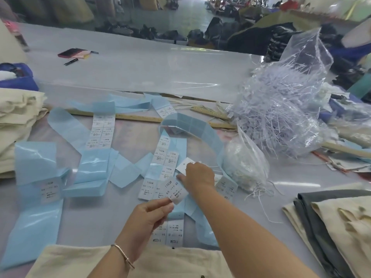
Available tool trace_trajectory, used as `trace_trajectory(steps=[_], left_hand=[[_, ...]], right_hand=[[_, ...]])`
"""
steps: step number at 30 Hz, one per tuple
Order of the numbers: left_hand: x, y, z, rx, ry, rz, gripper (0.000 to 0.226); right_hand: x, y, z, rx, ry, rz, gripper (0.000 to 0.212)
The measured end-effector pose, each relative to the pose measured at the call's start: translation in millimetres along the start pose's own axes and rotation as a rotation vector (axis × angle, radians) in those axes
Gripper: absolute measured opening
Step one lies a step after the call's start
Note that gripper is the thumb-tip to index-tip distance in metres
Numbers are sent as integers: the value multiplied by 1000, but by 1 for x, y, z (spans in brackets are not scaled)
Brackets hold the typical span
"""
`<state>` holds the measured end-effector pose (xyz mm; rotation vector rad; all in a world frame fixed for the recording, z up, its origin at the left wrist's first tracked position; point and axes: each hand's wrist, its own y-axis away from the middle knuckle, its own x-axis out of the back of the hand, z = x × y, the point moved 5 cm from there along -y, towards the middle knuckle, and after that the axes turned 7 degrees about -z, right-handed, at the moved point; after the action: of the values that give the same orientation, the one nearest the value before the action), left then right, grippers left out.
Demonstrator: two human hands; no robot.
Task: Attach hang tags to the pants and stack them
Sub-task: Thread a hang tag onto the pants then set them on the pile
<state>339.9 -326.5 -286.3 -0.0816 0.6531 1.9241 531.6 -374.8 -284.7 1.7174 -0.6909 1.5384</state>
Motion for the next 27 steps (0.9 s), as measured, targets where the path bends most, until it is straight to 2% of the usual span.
trace_trajectory(steps=[3,7,11,15,19,21,23,25,27], left_hand=[[0,-5,7,-20,-18,-21,40],[6,-7,9,-28,-24,-23,38],[12,-9,7,-22,0,-16,39],[10,-7,6,-25,-33,-50,39],[12,-4,8,-35,-31,-38,40],[14,-1,12,-60,22,-17,48],[12,4,21,-120,-26,-27,51],[8,9,32,-214,-145,-23,54],[4,16,47,-330,-240,14,66]], right_hand=[[1,-3,-5,-4,23,27,33],[1,-1,-2,19,-21,63,32],[0,3,0,93,45,92,34],[3,6,1,107,105,123,20],[8,8,3,78,69,99,20],[25,13,10,-21,-107,219,17],[51,29,27,-165,-443,534,16],[70,50,42,-259,-791,816,25],[80,68,48,-316,-1098,861,28]])
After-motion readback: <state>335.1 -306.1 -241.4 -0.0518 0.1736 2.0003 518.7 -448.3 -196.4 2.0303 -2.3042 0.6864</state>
